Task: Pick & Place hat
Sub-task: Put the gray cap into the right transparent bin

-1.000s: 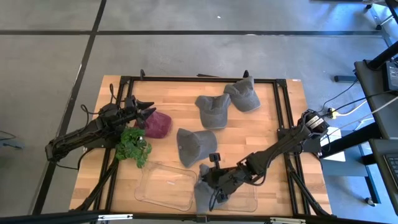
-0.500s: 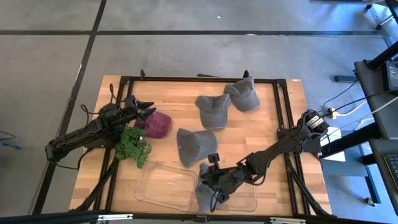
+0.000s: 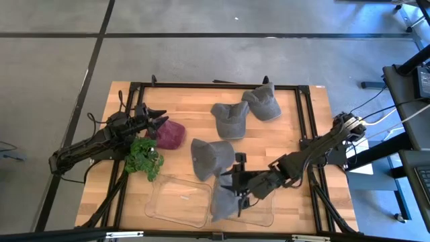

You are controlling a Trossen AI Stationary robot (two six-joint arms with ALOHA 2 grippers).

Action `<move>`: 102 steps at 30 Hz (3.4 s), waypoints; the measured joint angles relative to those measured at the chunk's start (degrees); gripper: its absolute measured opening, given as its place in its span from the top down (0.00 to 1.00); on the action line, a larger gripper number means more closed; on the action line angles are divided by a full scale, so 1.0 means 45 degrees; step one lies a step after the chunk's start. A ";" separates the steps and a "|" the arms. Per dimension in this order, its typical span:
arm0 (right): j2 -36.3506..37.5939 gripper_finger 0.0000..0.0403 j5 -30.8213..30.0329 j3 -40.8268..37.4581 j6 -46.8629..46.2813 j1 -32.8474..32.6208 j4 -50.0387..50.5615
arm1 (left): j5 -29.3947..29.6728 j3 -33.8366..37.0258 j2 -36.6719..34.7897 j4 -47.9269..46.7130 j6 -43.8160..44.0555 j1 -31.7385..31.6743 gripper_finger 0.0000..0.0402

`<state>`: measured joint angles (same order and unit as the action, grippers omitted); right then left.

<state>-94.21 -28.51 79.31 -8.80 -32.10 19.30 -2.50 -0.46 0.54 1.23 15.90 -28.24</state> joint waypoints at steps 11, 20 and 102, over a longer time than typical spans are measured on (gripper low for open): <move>0.0093 0.56 -0.0238 0.0010 -0.1028 0.0062 0.1235 | -0.0010 -0.0002 0.0000 0.0000 0.0002 0.0004 0.58; 0.0483 0.56 0.3503 0.0005 -0.2090 -0.0541 0.2144 | -0.0020 0.0000 0.0000 0.0003 0.0357 -0.0001 0.58; -0.2758 0.56 0.5281 -0.0005 -0.1981 1.7209 0.8617 | 0.0696 -0.0002 0.0000 -0.0112 0.0871 -0.0001 0.58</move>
<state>-106.62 -4.75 79.29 -17.71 45.34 58.08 0.63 -0.47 0.54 0.73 19.81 -28.25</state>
